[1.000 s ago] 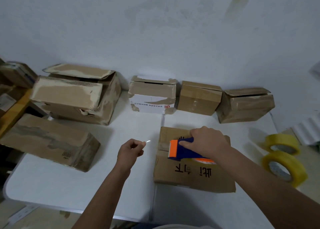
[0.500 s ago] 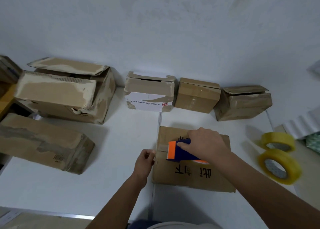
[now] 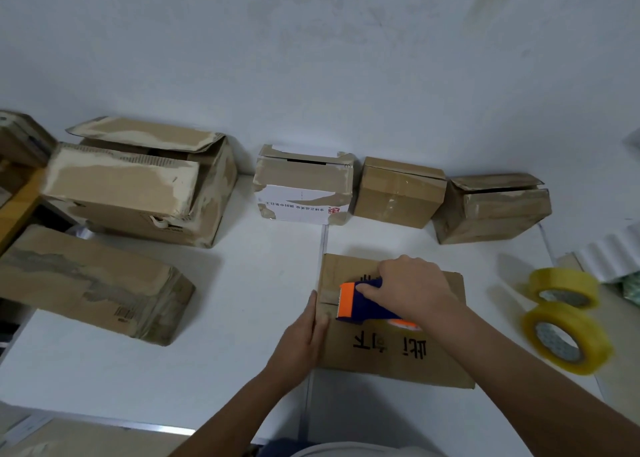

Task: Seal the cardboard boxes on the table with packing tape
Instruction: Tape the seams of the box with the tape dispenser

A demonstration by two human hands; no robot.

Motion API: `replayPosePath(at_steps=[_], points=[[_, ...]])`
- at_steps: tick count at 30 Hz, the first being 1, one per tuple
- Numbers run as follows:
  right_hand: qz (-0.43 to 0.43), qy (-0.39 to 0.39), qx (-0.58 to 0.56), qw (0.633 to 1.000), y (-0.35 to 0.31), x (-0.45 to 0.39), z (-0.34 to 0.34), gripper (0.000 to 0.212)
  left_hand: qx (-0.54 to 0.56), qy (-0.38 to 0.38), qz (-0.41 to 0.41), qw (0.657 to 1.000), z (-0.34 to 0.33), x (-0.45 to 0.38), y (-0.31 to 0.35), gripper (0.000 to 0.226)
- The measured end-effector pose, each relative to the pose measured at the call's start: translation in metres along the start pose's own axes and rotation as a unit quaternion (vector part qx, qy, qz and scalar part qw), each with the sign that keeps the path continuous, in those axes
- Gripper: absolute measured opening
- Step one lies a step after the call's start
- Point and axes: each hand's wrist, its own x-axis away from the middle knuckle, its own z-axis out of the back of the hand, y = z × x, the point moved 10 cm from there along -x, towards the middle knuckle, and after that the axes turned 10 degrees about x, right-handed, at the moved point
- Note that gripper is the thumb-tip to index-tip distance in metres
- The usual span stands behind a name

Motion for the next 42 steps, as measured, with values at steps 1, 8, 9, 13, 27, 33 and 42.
replayPosePath(at_steps=[1,8,9,13,27,33,42], points=[[-0.001,0.000,-0.001,1.000,0.000,0.000,0.000,0.054,-0.005,-0.015,0.009,1.000,-0.004,-0.001,-0.008,0.066],[0.002,0.003,0.002,1.000,0.000,0.002,0.003,0.052,-0.032,-0.007,-0.042,0.999,0.002,-0.016,0.032,0.072],[0.006,-0.001,0.001,1.000,0.001,0.000,0.002,0.051,-0.010,0.015,-0.036,0.999,0.001,-0.018,0.039,0.065],[0.033,-0.109,-0.103,0.988,0.012,-0.011,-0.013,0.037,0.025,0.099,-0.050,0.994,0.000,-0.020,0.042,0.054],[0.061,-0.078,-0.233,0.967,0.044,0.007,-0.024,0.053,-0.016,0.097,-0.039,0.994,-0.003,-0.021,0.040,0.055],[0.001,-0.092,-0.251,0.964,0.123,0.039,-0.047,0.047,-0.063,0.124,-0.038,0.990,0.001,-0.024,0.036,0.055],[-0.017,-0.048,-0.220,0.974,0.125,0.032,-0.051,0.053,-0.428,0.136,-0.143,0.882,-0.053,-0.025,0.085,0.058]])
